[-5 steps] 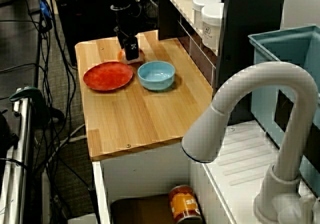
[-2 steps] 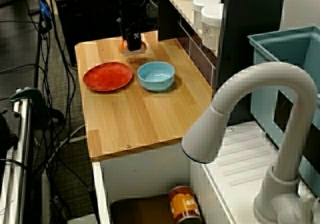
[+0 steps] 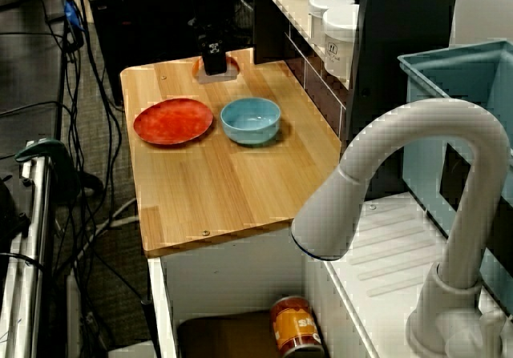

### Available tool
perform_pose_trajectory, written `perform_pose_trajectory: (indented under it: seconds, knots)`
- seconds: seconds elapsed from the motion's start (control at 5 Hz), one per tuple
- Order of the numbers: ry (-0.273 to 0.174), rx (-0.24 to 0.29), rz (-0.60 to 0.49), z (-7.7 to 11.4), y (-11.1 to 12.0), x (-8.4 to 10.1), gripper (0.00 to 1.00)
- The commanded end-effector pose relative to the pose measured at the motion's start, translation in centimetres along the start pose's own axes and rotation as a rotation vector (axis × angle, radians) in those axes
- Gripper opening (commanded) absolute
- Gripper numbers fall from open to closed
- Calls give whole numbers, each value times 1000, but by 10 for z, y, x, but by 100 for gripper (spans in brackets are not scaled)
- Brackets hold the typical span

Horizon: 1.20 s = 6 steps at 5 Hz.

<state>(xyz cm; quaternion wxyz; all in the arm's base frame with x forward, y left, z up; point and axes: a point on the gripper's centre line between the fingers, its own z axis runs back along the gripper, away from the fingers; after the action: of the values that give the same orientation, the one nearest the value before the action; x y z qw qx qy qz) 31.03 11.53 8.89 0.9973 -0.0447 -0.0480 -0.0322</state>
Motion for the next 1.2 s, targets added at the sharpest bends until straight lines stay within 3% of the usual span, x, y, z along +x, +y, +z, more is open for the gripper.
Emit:
perform_pose_trajectory:
  seconds: [0.0,0.4,0.6,0.8,1.0]
  knots:
    - [-122,18,-147,56,-49,-23,0]
    - [-127,8,-282,50,-72,-54,0]
    - [-133,-23,-351,44,-86,-62,0]
    - [-133,-26,-422,27,-102,-66,0]
    - [-117,6,-450,5,-113,-65,0]
